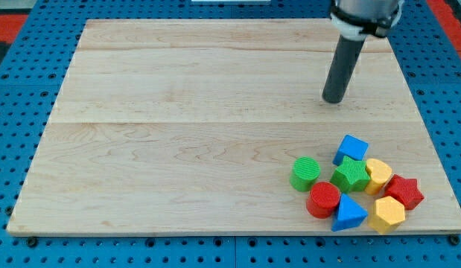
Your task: Push the yellow hexagon into the red circle
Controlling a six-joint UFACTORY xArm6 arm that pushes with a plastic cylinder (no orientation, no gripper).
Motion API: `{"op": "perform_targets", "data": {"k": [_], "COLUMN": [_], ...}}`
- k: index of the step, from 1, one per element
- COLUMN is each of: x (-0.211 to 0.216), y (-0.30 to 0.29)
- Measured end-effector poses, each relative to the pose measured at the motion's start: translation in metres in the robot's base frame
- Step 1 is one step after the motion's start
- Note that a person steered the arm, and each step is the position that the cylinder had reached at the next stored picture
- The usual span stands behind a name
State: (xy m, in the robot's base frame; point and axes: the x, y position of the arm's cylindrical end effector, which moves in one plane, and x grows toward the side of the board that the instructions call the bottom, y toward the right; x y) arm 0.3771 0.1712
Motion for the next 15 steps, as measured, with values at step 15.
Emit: {"op": "perform_targets", "data": {"k": [15], "x": [0.227], "y": [-0.012]}}
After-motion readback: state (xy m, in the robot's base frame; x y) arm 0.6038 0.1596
